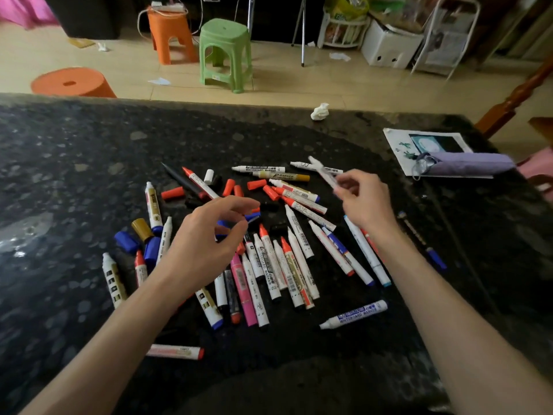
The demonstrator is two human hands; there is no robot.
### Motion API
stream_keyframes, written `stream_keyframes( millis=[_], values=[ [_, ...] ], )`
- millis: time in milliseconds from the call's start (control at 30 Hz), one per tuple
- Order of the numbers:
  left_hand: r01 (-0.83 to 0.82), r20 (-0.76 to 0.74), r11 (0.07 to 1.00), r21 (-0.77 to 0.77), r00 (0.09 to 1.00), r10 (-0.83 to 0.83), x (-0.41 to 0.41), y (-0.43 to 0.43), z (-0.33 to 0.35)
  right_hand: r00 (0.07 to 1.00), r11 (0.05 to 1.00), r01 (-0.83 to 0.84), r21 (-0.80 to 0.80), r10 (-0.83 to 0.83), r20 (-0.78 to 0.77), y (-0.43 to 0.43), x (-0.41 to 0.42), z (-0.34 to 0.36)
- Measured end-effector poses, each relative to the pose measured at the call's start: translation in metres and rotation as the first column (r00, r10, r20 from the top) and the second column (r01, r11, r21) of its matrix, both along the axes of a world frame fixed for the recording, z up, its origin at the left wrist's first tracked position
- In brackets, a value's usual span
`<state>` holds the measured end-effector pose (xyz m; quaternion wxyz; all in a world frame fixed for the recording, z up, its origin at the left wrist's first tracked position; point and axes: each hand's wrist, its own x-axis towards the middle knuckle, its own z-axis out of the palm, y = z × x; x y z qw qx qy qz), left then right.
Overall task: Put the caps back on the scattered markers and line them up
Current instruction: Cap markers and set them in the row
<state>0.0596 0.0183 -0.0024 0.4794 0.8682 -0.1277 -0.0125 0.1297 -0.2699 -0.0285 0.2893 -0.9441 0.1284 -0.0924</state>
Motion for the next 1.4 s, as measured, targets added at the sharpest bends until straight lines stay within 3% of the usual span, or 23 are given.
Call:
stream_keyframes(
  millis=[67, 167, 267, 400, 467, 533, 600, 800, 967, 1067, 1133, 1233, 1400],
  values=[
    [0.001, -0.03, 1.0, -0.009, 1.0, -0.001, -0.001, -0.005, 0.001, 0.997, 0.965, -0.076, 0.253, 0.078, 0.001, 0.029, -0.017, 0.015],
    [-0.026, -0.133, 0.998, -0.061, 0.991, 0.018, -0.003, -0.011, 0.003, 0.98, 0.82, -0.18, 0.543, 0.199, 0.024, 0.071, -0.05, 0.033],
    [-0.066, -0.205, 0.98, -0.185, 0.978, 0.027, -0.005, -0.009, 0.004, 0.924, 0.727, -0.334, 0.6, 0.378, 0.057, 0.105, -0.078, 0.037],
    [-0.181, -0.23, 0.965, -0.188, 0.964, 0.136, -0.004, 0.006, 0.002, 0.859, 0.67, -0.399, 0.627, 0.513, -0.002, 0.118, -0.083, 0.024],
    [-0.264, -0.235, 0.944, -0.2, 0.948, 0.215, -0.001, 0.016, 0.002, 0.916, 0.79, -0.322, 0.522, 0.4, -0.039, 0.109, -0.068, 0.016],
    [-0.303, -0.233, 0.933, -0.196, 0.938, 0.256, 0.002, 0.023, 0.002, 0.966, 0.927, -0.231, 0.297, 0.256, -0.047, 0.095, -0.052, 0.009],
    [-0.289, -0.214, 0.945, -0.151, 0.943, 0.254, 0.003, 0.028, 0.0, 0.975, 0.973, -0.208, 0.105, 0.214, -0.06, 0.086, -0.037, 0.001],
    [-0.186, -0.206, 0.982, -0.035, 0.963, 0.175, 0.001, 0.032, 0.002, 0.943, 0.883, -0.33, -0.334, 0.322, -0.081, 0.097, -0.005, -0.019],
    [-0.109, -0.181, 0.993, 0.036, 0.977, 0.114, 0.001, 0.033, 0.0, 0.943, 0.835, -0.332, -0.44, 0.313, -0.117, 0.107, 0.007, -0.024],
    [-0.103, -0.162, 0.992, 0.069, 0.98, 0.113, 0.002, 0.036, -0.001, 0.957, 0.914, -0.282, -0.291, 0.288, -0.022, 0.104, -0.004, -0.014],
    [-0.094, -0.166, 0.992, 0.083, 0.98, 0.107, 0.002, 0.038, -0.001, 0.961, 0.961, -0.276, -0.024, 0.275, -0.031, 0.099, -0.021, 0.0],
    [-0.055, -0.171, 0.994, 0.091, 0.983, 0.07, -0.001, 0.038, 0.001, 0.956, 0.889, -0.251, 0.382, 0.289, -0.044, 0.093, -0.054, 0.013],
    [-0.009, -0.171, 0.992, 0.124, 0.985, 0.03, -0.007, 0.038, 0.005, 0.964, 0.822, -0.25, 0.512, 0.259, 0.055, 0.083, -0.092, 0.018]
  ],
)
